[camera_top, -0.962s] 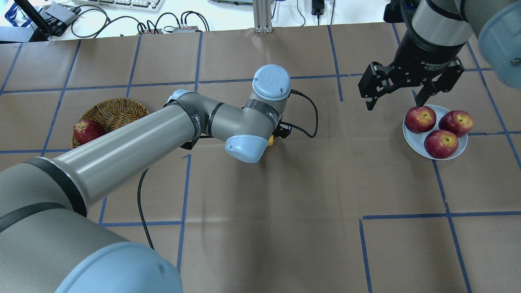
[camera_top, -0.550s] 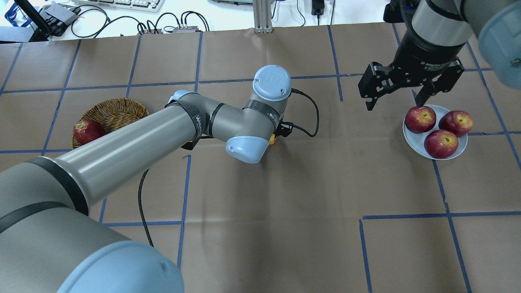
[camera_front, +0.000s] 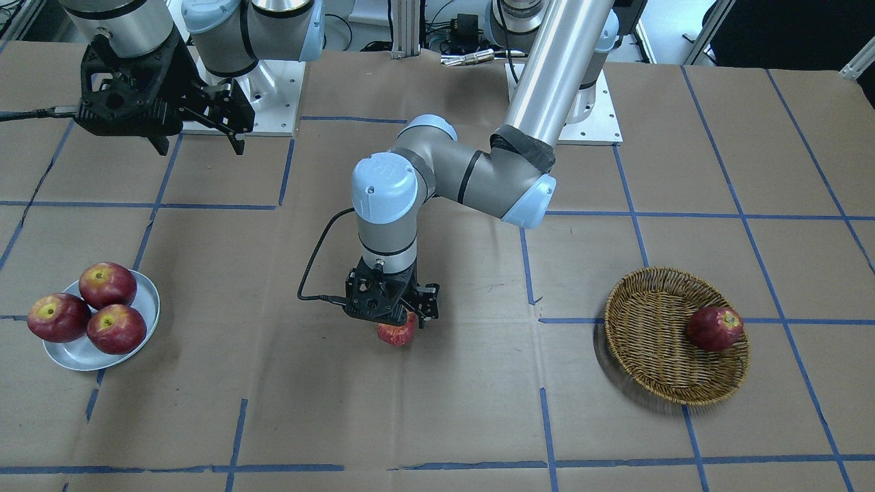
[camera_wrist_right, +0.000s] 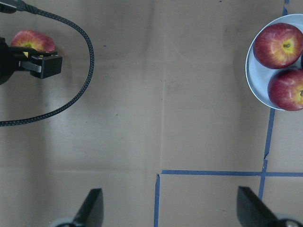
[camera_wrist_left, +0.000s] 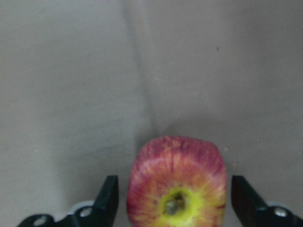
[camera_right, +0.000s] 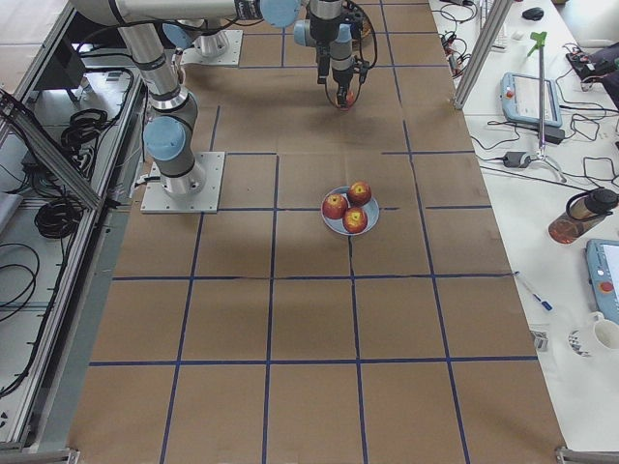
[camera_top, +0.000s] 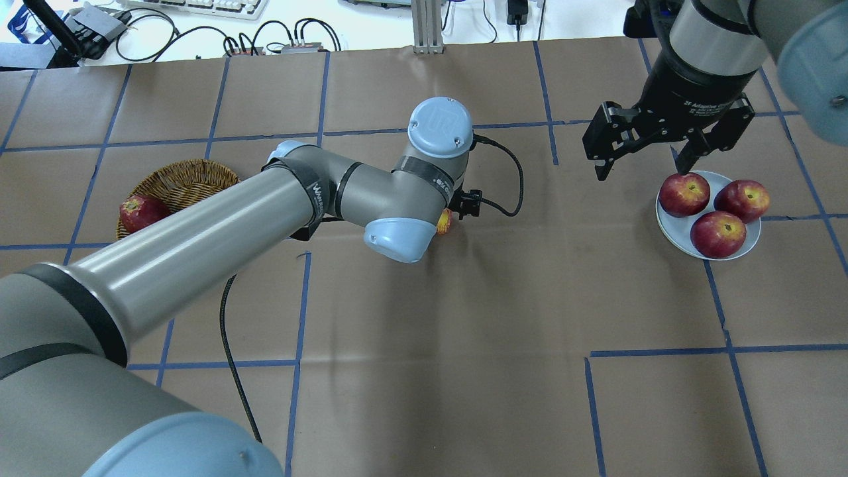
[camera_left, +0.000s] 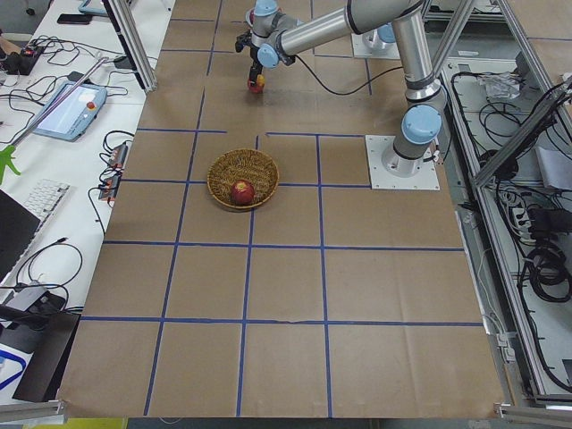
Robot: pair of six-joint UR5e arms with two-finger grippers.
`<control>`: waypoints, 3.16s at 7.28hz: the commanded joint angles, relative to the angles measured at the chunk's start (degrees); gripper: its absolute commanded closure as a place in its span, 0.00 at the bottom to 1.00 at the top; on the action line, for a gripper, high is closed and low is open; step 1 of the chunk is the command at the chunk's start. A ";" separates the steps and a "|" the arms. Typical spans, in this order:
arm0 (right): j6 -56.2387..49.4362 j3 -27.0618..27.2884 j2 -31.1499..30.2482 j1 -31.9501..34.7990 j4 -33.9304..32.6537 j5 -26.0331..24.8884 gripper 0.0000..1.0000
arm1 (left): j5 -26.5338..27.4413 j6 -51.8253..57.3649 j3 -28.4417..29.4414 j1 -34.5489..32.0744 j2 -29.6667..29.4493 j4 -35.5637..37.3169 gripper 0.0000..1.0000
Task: Transfer apple from basket to plate
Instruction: 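Lower the apple onto the table center and open the left gripper, then move the right gripper down over the apple while the left arm withdraws to the basket, then close the right gripper on the apple and lift it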
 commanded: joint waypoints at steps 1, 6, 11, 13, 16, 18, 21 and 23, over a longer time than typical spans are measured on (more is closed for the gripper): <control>0.00 0.00 0.00 0.01 0.00 0.00 0.00 | -0.59 0.15 0.72 1.13 6.19 -7.32 0.01; 0.87 -0.52 0.44 0.45 -1.22 -0.09 0.00 | -0.76 17.96 -0.86 19.90 30.43 -37.60 0.01; 22.01 -0.70 13.33 16.59 -18.25 -0.09 0.00 | -1.55 18.35 -0.85 27.15 38.12 -44.09 0.01; 28.28 -0.61 20.10 21.26 -26.77 -0.18 0.00 | -1.55 18.35 -0.86 27.32 38.12 -44.09 0.01; 31.20 -0.17 29.16 23.57 -36.71 -0.44 0.00 | -1.47 18.35 -0.95 27.59 38.21 -44.09 0.01; 30.06 -0.08 34.96 23.31 -42.07 -5.09 0.00 | -1.46 18.26 -1.04 27.59 38.30 -44.18 0.01; 26.81 0.00 37.79 22.95 -44.91 -5.01 0.00 | -1.38 18.26 -1.73 27.59 38.03 -43.57 0.01; 26.89 0.00 38.06 23.22 -44.82 -4.48 0.08 | -1.46 18.26 -2.00 27.50 37.68 -43.57 0.01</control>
